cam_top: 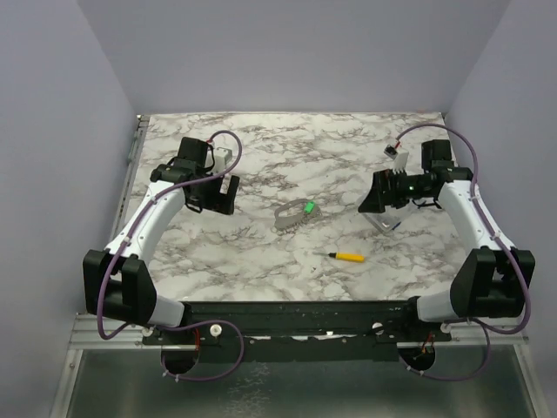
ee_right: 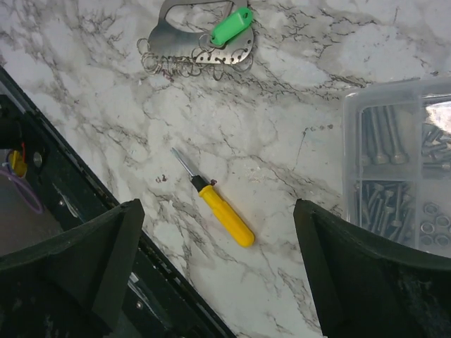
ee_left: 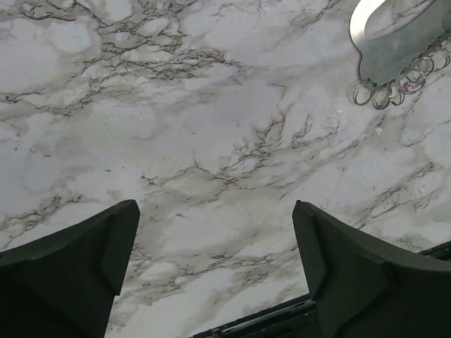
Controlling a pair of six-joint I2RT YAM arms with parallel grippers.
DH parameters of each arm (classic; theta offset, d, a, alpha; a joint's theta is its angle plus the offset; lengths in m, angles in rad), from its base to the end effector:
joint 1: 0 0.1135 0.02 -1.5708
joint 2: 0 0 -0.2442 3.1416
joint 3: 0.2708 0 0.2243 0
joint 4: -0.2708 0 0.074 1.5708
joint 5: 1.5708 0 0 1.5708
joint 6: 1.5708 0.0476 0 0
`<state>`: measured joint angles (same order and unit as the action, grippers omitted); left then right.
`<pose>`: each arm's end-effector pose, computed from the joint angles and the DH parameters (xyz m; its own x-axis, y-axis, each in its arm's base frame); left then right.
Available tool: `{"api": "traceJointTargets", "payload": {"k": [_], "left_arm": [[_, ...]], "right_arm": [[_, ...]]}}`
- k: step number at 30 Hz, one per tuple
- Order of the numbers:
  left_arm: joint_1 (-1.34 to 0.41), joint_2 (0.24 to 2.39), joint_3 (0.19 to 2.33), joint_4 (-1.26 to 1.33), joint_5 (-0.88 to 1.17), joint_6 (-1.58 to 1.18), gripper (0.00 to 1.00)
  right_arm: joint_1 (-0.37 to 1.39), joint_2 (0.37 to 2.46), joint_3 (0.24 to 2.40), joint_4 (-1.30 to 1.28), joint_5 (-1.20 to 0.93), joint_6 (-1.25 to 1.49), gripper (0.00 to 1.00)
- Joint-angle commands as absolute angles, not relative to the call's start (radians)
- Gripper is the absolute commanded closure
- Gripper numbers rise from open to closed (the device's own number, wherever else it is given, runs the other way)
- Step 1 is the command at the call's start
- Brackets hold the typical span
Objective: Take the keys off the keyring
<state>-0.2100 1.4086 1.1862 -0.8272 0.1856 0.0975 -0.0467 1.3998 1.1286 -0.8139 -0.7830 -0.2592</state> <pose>0.2571 -0.0638 0.2606 -0.8154 0.2716 -0.5111 0.3759 0.9200 -0.1108 0.2543 0.0217 0.2588 -0.7780 -0.1455 -0.6111 -0.5124 0.7098 0.4833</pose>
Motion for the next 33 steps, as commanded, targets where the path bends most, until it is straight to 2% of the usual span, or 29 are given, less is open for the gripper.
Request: {"api": "traceJointTargets", "payload": {"k": [1,5,14,26,33], "left_arm": [[-0.21,1.397,1.144,-0.782,0.244,-0.059,0.01],[-0.211,1.392,1.028,-0.712,0.445,-0.125,0.01],[-0.218,1.427,0.87,-0.499,0.581,-0.259,0.01],[-0.269,1.567,0.821,-0.313,0.572,-0.353,0.01],[-0.295,1.707,0.899,-0.266,0.56,-0.345,0.01]], "right_arm": [[-0.018,1.456,1.155,-0.817,-0.817,-0.265,0.0],[0.078,1.522,1.184,-0.762,-0.774,-0.234,0.0],[0.219,1.695,1.256,-0.657,-0.77,-0.133,0.01],[0.29,1.879,1.272,-0.576,-0.793,-0.039,0.12],[0.291,1.943,1.283,-0.493,-0.729,0.075,0.16]]}}
